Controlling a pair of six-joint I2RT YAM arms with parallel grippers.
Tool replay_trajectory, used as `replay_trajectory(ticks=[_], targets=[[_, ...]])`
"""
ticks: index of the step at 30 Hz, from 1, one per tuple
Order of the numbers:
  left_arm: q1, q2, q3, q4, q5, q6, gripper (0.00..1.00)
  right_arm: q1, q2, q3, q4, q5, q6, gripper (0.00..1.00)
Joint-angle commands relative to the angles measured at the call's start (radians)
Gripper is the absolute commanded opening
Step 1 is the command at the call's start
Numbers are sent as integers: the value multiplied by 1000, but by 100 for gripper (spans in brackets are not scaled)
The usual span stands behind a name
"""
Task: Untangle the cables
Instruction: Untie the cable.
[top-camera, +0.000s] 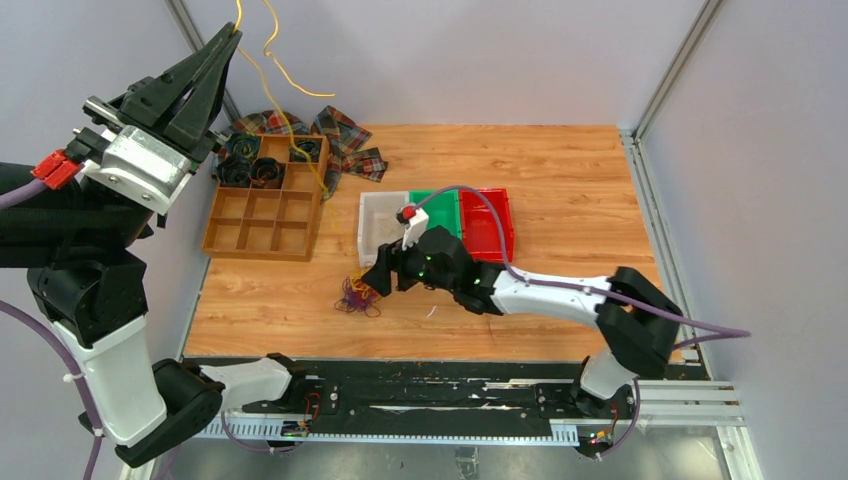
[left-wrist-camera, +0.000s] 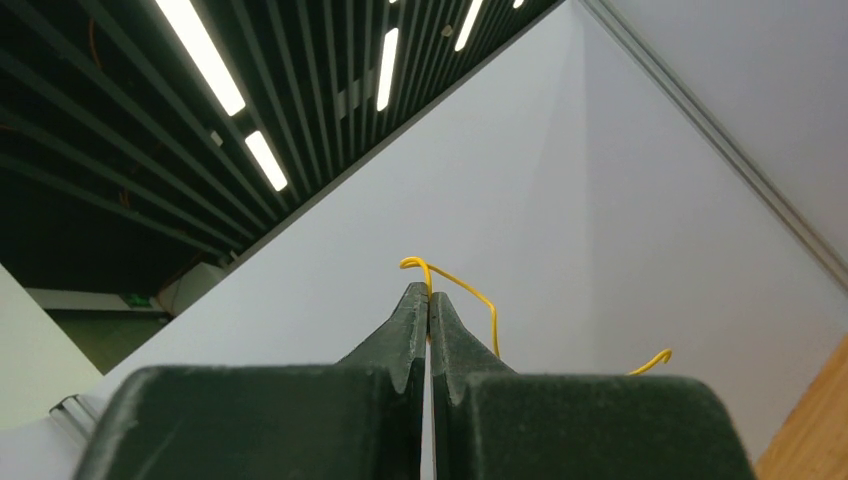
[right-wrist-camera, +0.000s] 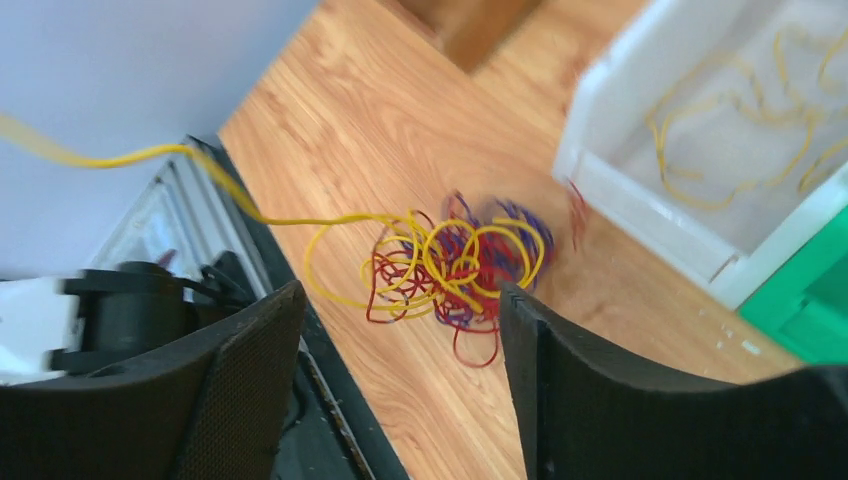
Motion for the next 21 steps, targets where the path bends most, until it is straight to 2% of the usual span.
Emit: replay_trajectory(ticks=[1, 7, 15, 21], targets=[[-7, -8, -15, 73, -16, 32, 0, 25, -140, 16, 8, 21, -133, 73], [-7, -4, -15, 43, -9, 48, 0, 44, -192, 76, 8, -23, -209, 75], [-7, 3, 7, 47, -6, 70, 0, 51, -94, 194, 51, -122, -220, 71], [-7, -2, -14, 65, -16, 123, 0, 84, -46, 212, 84, -155, -210, 70]])
